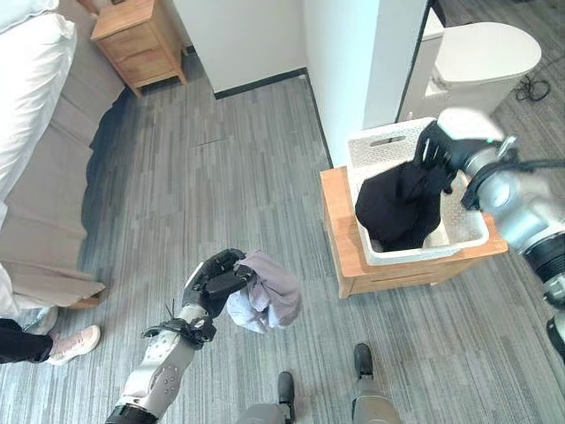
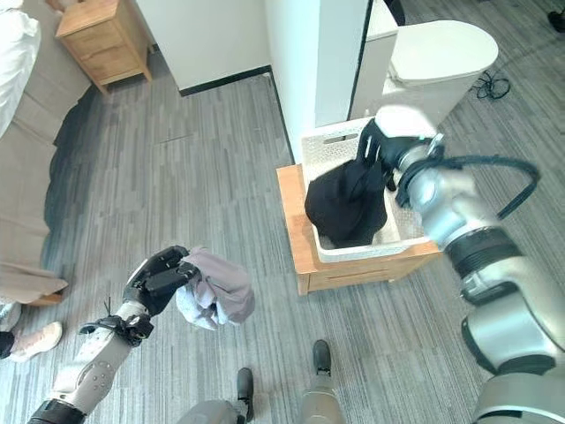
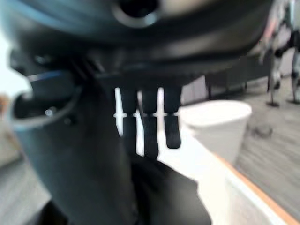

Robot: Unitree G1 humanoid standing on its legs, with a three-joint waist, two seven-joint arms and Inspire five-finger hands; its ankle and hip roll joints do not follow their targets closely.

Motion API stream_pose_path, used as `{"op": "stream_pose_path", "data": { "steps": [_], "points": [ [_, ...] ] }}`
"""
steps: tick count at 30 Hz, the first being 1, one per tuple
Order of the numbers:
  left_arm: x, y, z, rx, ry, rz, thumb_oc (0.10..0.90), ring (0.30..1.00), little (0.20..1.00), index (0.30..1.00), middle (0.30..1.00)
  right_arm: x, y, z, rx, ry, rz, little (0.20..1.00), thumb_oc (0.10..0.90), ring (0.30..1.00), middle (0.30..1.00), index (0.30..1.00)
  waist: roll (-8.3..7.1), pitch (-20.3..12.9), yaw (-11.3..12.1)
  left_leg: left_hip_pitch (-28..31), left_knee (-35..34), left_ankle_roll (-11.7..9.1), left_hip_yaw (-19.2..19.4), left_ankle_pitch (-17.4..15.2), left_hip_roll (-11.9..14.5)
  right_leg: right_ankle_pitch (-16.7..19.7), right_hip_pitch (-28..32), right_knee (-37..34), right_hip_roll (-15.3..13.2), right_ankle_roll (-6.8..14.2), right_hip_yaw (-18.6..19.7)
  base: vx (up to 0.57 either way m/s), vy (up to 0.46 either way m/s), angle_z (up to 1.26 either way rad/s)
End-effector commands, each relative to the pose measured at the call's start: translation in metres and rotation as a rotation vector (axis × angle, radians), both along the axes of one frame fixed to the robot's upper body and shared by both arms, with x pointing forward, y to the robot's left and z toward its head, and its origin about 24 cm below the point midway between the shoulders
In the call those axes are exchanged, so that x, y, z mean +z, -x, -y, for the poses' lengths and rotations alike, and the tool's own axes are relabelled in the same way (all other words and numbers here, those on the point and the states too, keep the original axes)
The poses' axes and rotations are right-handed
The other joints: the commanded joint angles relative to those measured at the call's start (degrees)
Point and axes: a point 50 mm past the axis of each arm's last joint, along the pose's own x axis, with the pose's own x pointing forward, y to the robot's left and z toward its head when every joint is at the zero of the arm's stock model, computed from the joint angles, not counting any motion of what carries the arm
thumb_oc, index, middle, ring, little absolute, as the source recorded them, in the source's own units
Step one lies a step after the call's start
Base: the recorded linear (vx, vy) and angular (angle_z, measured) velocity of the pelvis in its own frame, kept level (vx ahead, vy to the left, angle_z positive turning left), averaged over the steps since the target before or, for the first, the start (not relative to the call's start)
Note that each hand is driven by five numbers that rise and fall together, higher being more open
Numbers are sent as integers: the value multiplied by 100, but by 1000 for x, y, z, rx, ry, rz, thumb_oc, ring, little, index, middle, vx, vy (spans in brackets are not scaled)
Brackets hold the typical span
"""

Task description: Pick up bed clothes into laundry basket.

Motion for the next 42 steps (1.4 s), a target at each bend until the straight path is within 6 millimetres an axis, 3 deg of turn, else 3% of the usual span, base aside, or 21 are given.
{"op": "stream_pose_path", "data": {
  "steps": [1,5,6,13,14,15,20,29,34,42],
  "points": [
    [51,-14,0,-55,-2,263,400,300,300,300,300,44,-11,-15,29,56,132,300,400,300,300,300,-298,-420,139,-280,79,-126,66,88,-104,-1236,473,236,-194,203,18,-2,-27,-3],
    [52,-11,-5,-35,-6,264,400,300,300,300,300,29,-13,-13,10,92,79,300,400,300,300,300,-180,-422,161,-311,73,-142,78,121,-133,-1224,469,200,-222,205,4,2,-13,3],
    [50,-10,-9,-14,-12,258,400,300,300,300,300,18,-13,-9,-12,96,47,300,400,300,300,300,-65,-418,191,-328,75,-152,43,156,-158,-1228,484,189,-249,205,-24,14,-18,4],
    [46,-10,-8,1,-5,246,400,300,300,300,300,15,-16,-16,-13,75,34,300,400,300,300,300,14,-431,188,-324,68,-149,6,165,-162,-1238,547,140,-250,187,-73,10,-17,6],
    [46,-10,-6,-2,0,245,400,300,300,300,300,16,-18,-16,-21,62,43,672,648,672,672,672,17,-429,188,-328,66,-148,5,169,-161,-1234,552,132,-251,185,-74,1,-17,9],
    [45,-10,-5,-3,0,245,400,300,300,300,300,15,-19,-16,-28,49,37,900,800,900,900,900,20,-420,189,-329,65,-149,2,171,-163,-1233,550,132,-251,183,-76,-5,-17,7],
    [45,-11,-6,0,-3,242,400,300,300,300,300,21,-23,-24,-26,42,31,900,800,900,900,900,-9,-401,179,-326,65,-149,7,170,-144,-1234,551,129,-222,165,-41,-1,-3,1],
    [41,-9,-7,2,-9,224,400,300,300,300,300,29,-20,-46,61,178,10,900,800,900,900,900,-68,-436,77,-233,67,-124,34,106,-128,-1252,635,111,-212,137,52,-11,0,0],
    [42,-11,-9,5,-14,223,400,300,300,300,300,34,-15,-40,51,140,20,900,800,900,900,900,-87,-492,52,-191,72,-111,19,83,-129,-1265,677,114,-210,133,68,-2,-1,1],
    [40,-7,-20,50,-31,215,400,300,300,300,300,60,15,-28,112,-1,146,900,800,900,900,900,-182,-627,-70,-47,76,-54,33,-25,-148,-1274,814,116,-203,131,94,-1,-2,0]
  ]
}}
